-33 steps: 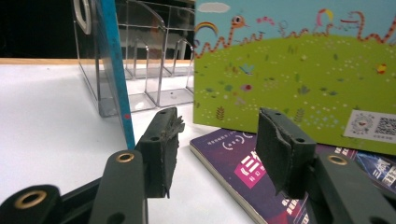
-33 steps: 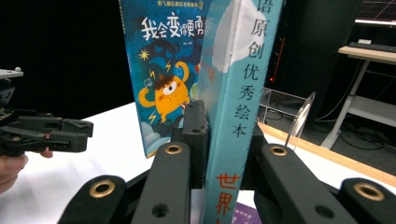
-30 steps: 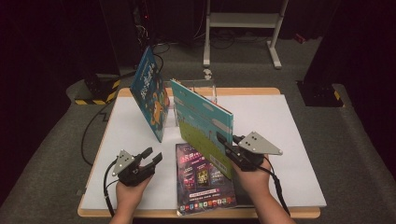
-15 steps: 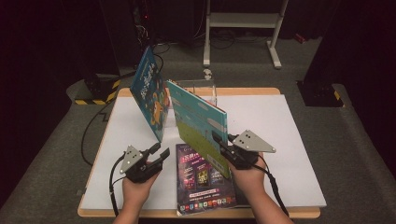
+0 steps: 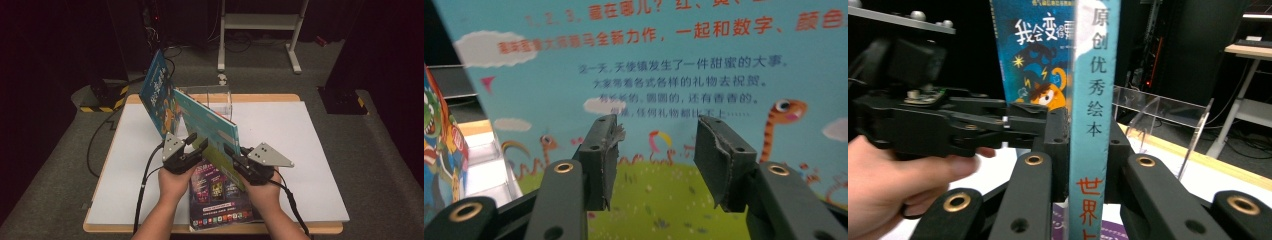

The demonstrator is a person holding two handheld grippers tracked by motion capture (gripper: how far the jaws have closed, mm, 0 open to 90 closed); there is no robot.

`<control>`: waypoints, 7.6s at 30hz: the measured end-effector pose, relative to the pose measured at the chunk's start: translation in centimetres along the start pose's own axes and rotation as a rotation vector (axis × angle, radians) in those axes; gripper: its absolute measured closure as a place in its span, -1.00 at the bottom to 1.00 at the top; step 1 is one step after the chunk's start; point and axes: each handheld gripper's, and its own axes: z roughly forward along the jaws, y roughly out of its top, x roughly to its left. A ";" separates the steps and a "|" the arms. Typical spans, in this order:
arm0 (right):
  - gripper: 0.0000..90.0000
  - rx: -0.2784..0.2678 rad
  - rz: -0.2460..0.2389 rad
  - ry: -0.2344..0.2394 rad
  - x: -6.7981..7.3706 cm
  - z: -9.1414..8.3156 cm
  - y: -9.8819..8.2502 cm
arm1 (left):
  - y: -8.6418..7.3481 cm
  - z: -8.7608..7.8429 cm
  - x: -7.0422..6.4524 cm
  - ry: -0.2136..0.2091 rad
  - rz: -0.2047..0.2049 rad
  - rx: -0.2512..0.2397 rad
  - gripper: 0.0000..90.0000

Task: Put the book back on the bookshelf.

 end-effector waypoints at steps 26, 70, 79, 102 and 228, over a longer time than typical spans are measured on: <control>0.55 0.039 -0.039 0.296 1.5 -3.2 -3.1 | -1.3 -2.3 0.9 -0.038 -0.002 0.002 0.07; 0.37 0.063 -0.037 0.339 3.3 -4.4 -6.4 | 0.0 -8.3 -4.9 -0.053 0.070 -0.012 -0.12; 0.38 0.060 0.068 0.266 0.2 -5.8 -7.6 | 0.2 -12.3 -1.3 0.092 0.065 -0.063 0.57; 0.36 0.103 0.073 0.212 -0.8 -5.3 -8.6 | -2.3 -15.6 4.1 0.105 0.066 -0.069 0.73; 0.34 0.141 0.162 0.155 -4.8 -6.7 -10.6 | 6.1 1.1 6.6 0.475 0.042 -0.180 0.80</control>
